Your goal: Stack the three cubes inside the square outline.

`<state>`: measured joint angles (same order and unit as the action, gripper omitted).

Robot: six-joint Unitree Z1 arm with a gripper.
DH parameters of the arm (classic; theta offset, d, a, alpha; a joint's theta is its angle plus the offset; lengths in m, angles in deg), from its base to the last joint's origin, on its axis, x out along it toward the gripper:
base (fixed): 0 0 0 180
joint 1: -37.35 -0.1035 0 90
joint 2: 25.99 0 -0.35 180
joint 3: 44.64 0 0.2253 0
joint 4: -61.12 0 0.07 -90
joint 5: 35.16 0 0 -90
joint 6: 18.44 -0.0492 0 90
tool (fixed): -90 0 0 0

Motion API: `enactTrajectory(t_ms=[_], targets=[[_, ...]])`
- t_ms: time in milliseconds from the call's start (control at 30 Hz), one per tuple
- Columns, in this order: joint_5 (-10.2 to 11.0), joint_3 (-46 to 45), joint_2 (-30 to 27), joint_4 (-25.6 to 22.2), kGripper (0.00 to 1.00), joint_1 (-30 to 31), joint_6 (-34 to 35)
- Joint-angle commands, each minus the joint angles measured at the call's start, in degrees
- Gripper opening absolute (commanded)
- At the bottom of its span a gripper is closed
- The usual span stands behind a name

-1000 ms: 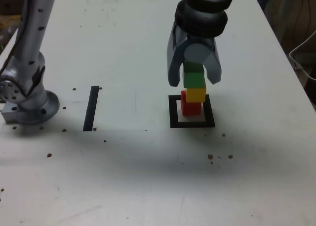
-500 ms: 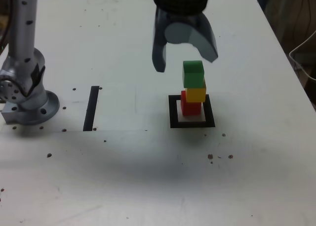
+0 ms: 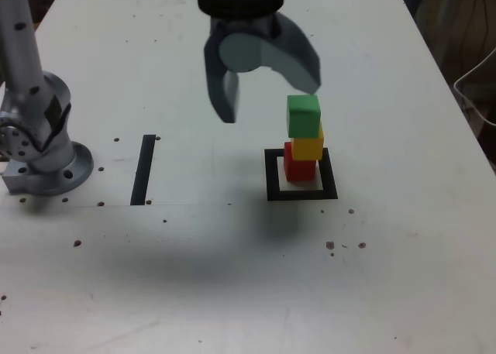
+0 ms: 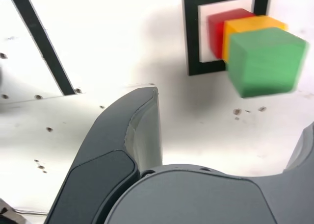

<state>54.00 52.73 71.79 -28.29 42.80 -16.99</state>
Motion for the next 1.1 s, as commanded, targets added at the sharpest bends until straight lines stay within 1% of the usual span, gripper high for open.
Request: enactTrajectory(t_ms=[0, 133, 267, 367, 600, 700, 800, 900, 1067], targets=[[1.0, -1.4, -1.4, -0.8, 0.99, -0.5, -0.4], [2.6, -6.0, -4.1, -1.2, 0.99, -1.8, -1.1], [4.1, -11.9, -6.0, -0.3, 0.99, -2.8, -1.3], [4.8, -16.2, -6.1, 2.1, 0.99, -3.1, -1.2], [4.9, -26.3, -6.6, 10.5, 0.99, -3.8, -1.1], [5.8, -30.1, -6.4, 13.3, 0.99, -4.0, -1.1], [6.6, -32.5, -6.3, 14.5, 0.99, -4.0, -1.0], [6.6, -33.7, -6.4, 14.7, 0.99, -4.0, -1.0], [4.8, -34.6, -6.8, 15.0, 0.99, -3.9, -1.3]])
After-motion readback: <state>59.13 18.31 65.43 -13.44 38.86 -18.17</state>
